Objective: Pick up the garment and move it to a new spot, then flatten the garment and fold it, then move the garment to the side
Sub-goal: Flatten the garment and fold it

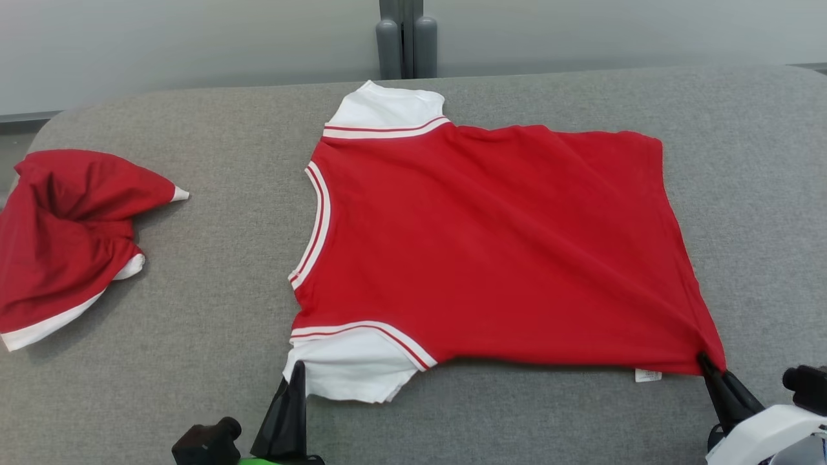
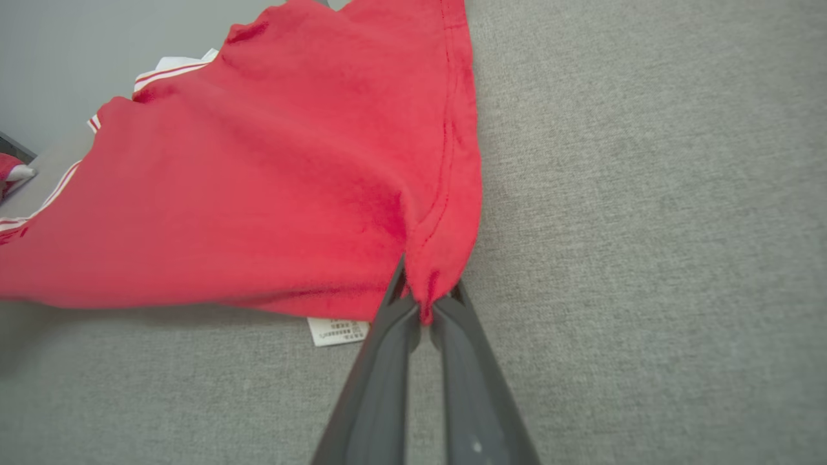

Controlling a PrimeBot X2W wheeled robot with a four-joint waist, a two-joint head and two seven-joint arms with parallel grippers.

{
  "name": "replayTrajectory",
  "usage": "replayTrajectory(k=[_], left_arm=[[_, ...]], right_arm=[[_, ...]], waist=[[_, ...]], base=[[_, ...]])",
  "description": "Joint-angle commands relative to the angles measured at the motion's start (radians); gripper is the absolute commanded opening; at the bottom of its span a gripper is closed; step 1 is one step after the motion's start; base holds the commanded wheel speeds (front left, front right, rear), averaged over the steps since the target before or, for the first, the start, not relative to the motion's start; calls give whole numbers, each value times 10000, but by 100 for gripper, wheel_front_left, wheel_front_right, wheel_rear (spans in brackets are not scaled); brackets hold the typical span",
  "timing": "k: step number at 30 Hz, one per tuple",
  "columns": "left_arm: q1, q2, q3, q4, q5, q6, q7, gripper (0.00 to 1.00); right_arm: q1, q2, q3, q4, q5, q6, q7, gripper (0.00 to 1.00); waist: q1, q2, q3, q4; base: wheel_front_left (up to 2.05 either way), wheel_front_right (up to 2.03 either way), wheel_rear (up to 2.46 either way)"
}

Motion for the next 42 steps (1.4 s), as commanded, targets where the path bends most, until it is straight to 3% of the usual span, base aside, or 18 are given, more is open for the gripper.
replayTrajectory(k=[1, 13, 24, 33, 40, 42], left_arm=[[205, -5, 13, 39, -10, -24, -31, 0], [-299, 9, -390, 273, 256, -291, -27, 0], [-2329, 539, -575, 910, 581, -660, 377, 0], [-4663, 612, -646, 2771, 435, -882, 505, 0], [-6085, 480, -949, 4557, 461, -985, 284, 0], [-6393, 453, -1086, 4989, 527, -1015, 199, 0]], right_arm=[[294, 24, -239, -105, -131, -15, 76, 0], [855, 751, -1077, -1059, -867, -15, 1315, 0], [-217, 670, -1053, -1684, -824, -15, 2779, 0], [-1746, 747, -1029, -1136, -709, -15, 3328, 0], [-2856, 901, -935, -180, -853, -15, 3000, 0], [-3052, 948, -841, 79, -865, -15, 2810, 90]], waist=[[1, -1, -78, 97], [1, -1, -148, 7], [1, -1, 142, -319], [1, -1, 771, -529], [1, -1, 1062, -657], [1, -1, 1088, -666]], base=[[0, 0, 0], [0, 0, 0], [0, 0, 0], [0, 0, 0], [0, 0, 0], [0, 0, 0]])
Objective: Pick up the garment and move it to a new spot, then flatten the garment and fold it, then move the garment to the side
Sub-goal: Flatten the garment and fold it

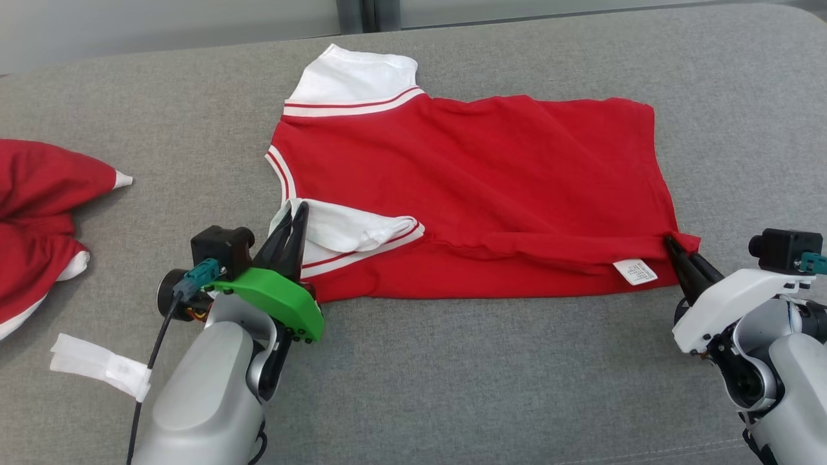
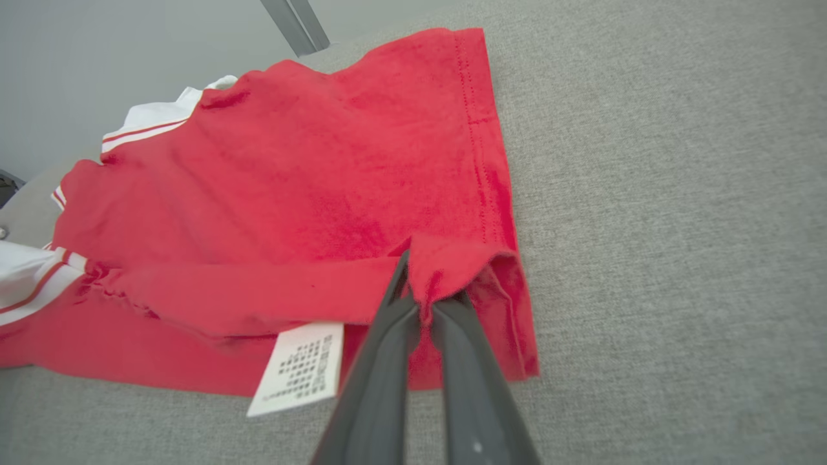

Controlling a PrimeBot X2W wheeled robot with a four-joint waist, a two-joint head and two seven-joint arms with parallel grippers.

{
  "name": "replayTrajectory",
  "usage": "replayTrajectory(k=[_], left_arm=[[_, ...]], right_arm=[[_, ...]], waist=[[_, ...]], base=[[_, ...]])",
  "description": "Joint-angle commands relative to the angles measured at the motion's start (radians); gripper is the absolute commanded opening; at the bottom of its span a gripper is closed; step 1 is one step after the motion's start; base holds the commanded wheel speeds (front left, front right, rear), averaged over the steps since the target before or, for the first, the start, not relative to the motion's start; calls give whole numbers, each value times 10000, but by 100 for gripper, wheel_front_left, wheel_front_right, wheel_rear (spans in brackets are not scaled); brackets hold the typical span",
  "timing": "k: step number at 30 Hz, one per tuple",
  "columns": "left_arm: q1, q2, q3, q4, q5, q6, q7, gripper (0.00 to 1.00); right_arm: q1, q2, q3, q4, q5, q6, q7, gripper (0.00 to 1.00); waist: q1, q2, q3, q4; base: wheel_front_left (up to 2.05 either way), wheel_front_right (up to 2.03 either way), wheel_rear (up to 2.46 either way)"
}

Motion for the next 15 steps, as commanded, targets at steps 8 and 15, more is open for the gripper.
replayTrajectory(k=[8, 15], left_arm=[[-118, -96, 193, 500, 83, -61, -300, 100], [1492, -42, 904, -471, 497, -33, -278, 100]], right_arm=[[94, -294, 350, 578, -316, -13, -1245, 100], [853, -520, 523, 658, -862, -11, -2000, 100]], waist=[[0, 0, -249, 114], [0, 0, -434, 202]], base=[[0, 0, 0], [0, 0, 0]])
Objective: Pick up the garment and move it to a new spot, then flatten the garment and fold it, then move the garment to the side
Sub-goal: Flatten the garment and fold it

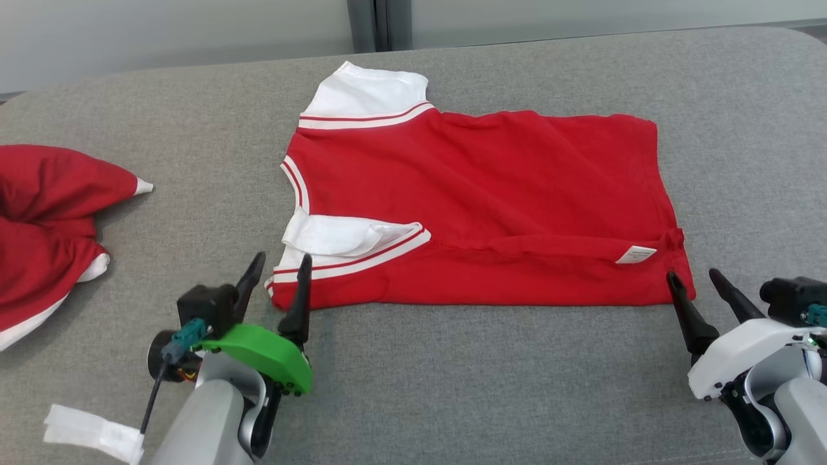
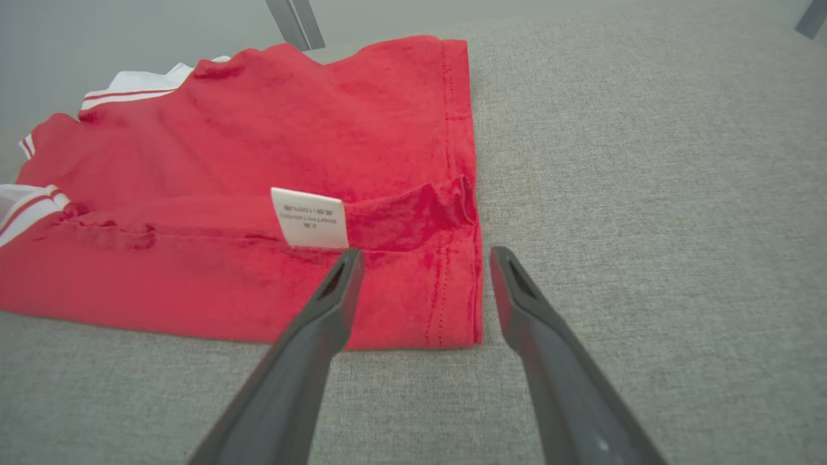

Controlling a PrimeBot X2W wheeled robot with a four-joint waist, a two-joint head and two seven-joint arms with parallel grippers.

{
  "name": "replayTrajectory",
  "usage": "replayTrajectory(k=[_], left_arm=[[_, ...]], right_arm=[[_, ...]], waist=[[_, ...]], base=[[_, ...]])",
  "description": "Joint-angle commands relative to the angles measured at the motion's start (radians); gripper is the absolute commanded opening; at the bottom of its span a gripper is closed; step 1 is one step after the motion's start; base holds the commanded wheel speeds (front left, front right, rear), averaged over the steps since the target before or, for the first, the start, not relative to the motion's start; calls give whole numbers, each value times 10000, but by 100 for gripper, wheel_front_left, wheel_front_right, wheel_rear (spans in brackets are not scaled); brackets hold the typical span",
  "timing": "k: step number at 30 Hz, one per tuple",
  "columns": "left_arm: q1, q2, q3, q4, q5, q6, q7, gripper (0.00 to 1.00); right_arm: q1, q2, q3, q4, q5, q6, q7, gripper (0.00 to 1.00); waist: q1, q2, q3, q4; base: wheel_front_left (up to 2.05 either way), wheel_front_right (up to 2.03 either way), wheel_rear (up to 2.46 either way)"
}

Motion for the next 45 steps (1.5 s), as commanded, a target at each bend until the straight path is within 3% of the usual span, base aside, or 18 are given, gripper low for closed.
replayTrajectory(k=[1, 8, 19, 20, 21, 22, 32, 45], left_arm=[[300, 9, 78, -103, 122, 9, -27, 100], [950, -124, 196, -107, 422, -4, -29, 100], [-107, -300, -11, 1479, 444, -32, -29, 100], [-239, -321, 0, 1650, 344, -29, -26, 47], [-326, -337, 15, 1768, 258, -29, -11, 36], [-386, -358, 24, 1874, 157, -30, -11, 1], [237, -318, 265, 950, -380, -33, -16, 0], [3598, -362, 1053, -1706, -21, 49, -19, 0]], right_arm=[[164, 15, 17, 61, -81, -13, -101, 100], [7, -20, 62, 438, -699, -13, -208, 100], [-991, 508, 241, 2126, -642, -13, -69, 100], [-1077, 612, 316, 2283, -538, -11, -72, 73], [-1142, 692, 371, 2390, -454, -11, -82, 44], [-1210, 781, 444, 2510, -360, -10, -134, 2], [-1077, 698, 916, 2814, 300, -10, -1095, 0], [1450, 144, 311, 763, 628, -16, -1050, 0]], waist=[[0, 0, -10, 15], [0, 0, 125, 112], [0, 0, 506, 145], [0, 0, 525, 129], [0, 0, 534, 111], [0, 0, 538, 92], [0, 0, -162, 313], [0, 0, -1219, 596]], base=[[0, 0, 0], [0, 0, 0], [0, 0, 0], [0, 0, 0], [0, 0, 0], [0, 0, 0], [0, 0, 0], [0, 0, 0]])
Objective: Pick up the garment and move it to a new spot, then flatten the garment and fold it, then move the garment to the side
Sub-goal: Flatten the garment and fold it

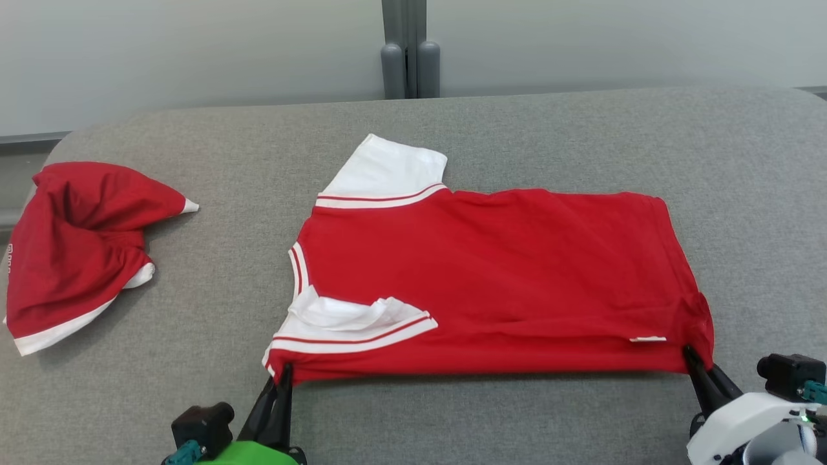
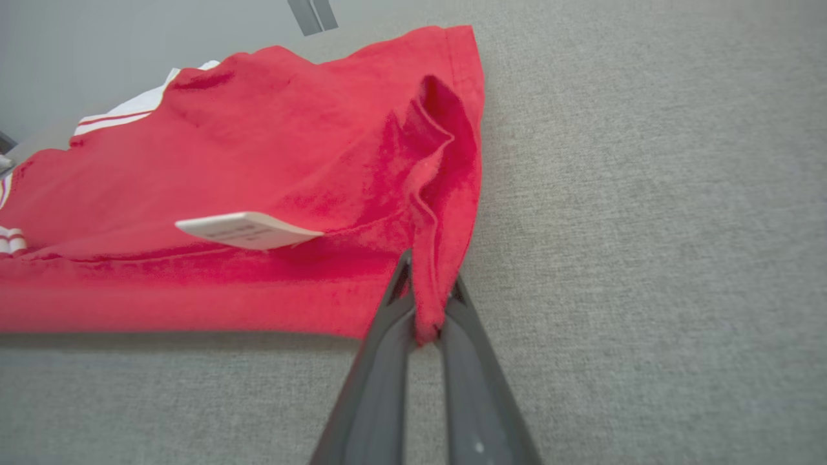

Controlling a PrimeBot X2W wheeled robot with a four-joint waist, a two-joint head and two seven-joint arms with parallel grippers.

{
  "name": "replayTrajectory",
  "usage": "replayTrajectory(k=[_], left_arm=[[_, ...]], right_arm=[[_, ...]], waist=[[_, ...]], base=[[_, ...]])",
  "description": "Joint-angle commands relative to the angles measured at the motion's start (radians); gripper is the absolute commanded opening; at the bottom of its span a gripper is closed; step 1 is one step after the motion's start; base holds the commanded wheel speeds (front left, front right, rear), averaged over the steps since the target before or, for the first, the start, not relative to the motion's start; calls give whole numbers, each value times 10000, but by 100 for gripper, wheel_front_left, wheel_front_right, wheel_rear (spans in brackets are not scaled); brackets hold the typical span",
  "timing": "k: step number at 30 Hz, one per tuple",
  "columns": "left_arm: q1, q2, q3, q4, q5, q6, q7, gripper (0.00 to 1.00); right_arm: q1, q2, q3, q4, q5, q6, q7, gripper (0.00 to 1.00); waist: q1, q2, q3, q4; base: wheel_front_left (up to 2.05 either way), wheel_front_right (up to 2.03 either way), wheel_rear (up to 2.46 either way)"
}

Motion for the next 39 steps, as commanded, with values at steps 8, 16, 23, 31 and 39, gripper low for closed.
replayTrajectory(k=[8, 16, 23, 31, 39], left_arm=[[1259, -26, -98, -644, 134, 276, -2, 0], [1106, -86, -75, -881, 487, 427, -2, 100], [646, -38, 424, -1448, 1032, 544, 0, 100], [120, 190, 1134, -2041, 1831, 637, 0, 100], [-14, 364, 1642, -2248, 2486, 526, 0, 100]], right_arm=[[1599, 222, -1068, -1338, 48, -22, 1068, 0], [1952, 847, -1715, -2143, -688, -19, 1215, 100], [1534, 1168, -2025, -2738, -1517, -19, 755, 100], [1043, 1629, -2052, -3182, -2456, -19, 31, 100], [975, 2033, -2344, -3444, -3270, -19, -362, 100]], waist=[[0, 0, -151, 149], [0, 0, -315, 139], [0, 0, -571, 104], [0, 0, -715, 47], [0, 0, -721, 6]], base=[[0, 0, 0], [0, 0, 0], [0, 0, 0], [0, 0, 0], [0, 0, 0]])
